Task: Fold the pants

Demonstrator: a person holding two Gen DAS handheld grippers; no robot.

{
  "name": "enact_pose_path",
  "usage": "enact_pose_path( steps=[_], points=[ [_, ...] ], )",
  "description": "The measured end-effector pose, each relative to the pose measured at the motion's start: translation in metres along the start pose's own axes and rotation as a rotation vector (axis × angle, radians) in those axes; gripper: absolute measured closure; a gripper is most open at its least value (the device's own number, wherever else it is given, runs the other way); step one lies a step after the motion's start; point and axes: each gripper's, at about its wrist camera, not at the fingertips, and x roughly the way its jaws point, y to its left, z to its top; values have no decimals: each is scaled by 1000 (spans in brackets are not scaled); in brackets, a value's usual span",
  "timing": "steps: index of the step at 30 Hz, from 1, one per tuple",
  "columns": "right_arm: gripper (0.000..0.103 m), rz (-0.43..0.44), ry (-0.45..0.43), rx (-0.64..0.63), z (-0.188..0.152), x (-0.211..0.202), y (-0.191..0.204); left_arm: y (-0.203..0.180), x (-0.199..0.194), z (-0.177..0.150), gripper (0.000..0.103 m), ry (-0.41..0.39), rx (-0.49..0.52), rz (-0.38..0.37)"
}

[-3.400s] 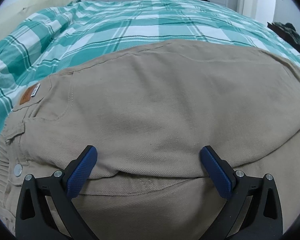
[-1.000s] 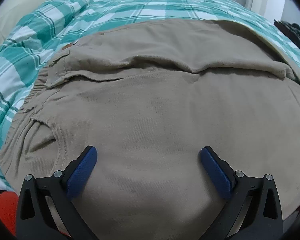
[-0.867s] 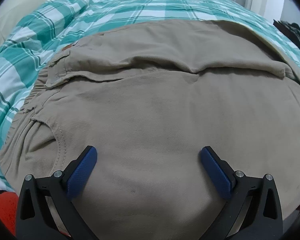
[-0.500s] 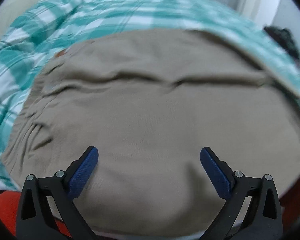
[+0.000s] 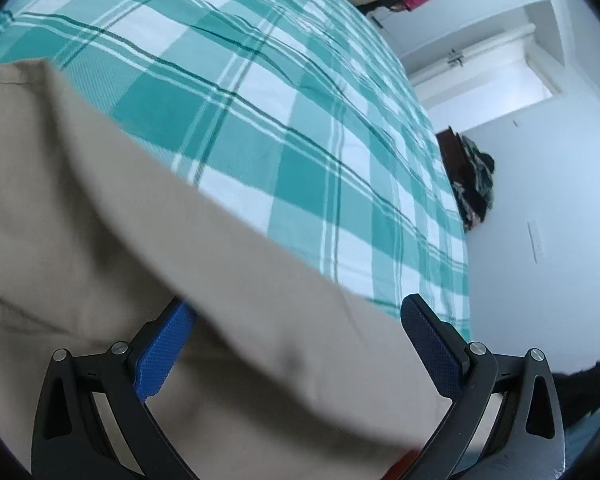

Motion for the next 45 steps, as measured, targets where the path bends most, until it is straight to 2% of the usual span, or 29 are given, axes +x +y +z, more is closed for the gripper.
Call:
enact_pose_path(
  steps=[4,5,6,7,8,9,11,13,15,17,19,21,23,24,25,27,29,30,32,34,37,39,41,43,45],
  points=[
    [99,63,40,-68,-10,-39,8,7,-9,-2,4,-6,-9,-1],
    [99,96,60,-78,-10,-44,7,10,-10,-3,16,-6,-11,11],
    [99,106,71,-88,-10,-47,5,13,-8,-2,38,-1,-23,25],
    [99,109,87,-101,-9,-49,3,21,-3,-2,55,20,-55,50],
    [99,108,104,-108,-7,-49,-2,27,0,-1,89,34,-83,59],
    [99,100,117,-104,-4,-46,-8,36,3,-2,98,43,-127,55],
    [99,83,138,-83,4,-36,-22,38,-3,-2,99,14,-166,27],
    [99,2,146,-72,18,-20,-35,24,-18,1,99,-34,-144,0],
    [99,-115,172,-99,46,10,-42,-6,-52,8,100,-134,-77,-38],
    [99,-144,157,-193,77,35,-29,-35,-100,5,100,-245,2,-66],
    [99,-109,94,-293,108,47,-3,-57,-153,-13,99,-358,105,-47],
    [99,8,30,-315,134,48,18,-61,-187,-42,99,-414,194,7],
    [99,83,31,-330,146,46,26,-44,-195,-82,98,-378,219,58],
    [99,81,59,-341,144,47,23,-30,-185,-103,98,-322,201,78],
    [99,61,109,-332,138,50,11,-10,-163,-127,97,-231,164,105],
    [98,-14,218,-259,116,59,-29,23,-112,-169,97,-61,123,161],
    [98,-137,340,-165,79,71,-81,39,-81,-192,97,16,105,200],
    [98,-242,411,-128,55,77,-111,41,-70,-200,98,35,113,222],
    [98,-368,484,-98,28,84,-143,34,-67,-200,98,24,140,236],
    [98,-406,515,-48,10,83,-164,29,-71,-194,98,15,148,221],
    [97,-365,441,-52,21,72,-157,26,-69,-190,98,7,149,219],
    [93,-368,434,-41,22,72,-158,25,-64,-192,98,9,158,234],
    [71,-354,441,10,21,74,-165,25,-64,-197,98,12,164,243],
    [64,-315,416,68,21,70,-174,28,-60,-198,98,14,164,242],
    [64,-296,365,133,25,64,-182,29,-59,-198,98,13,168,241]
  ],
)
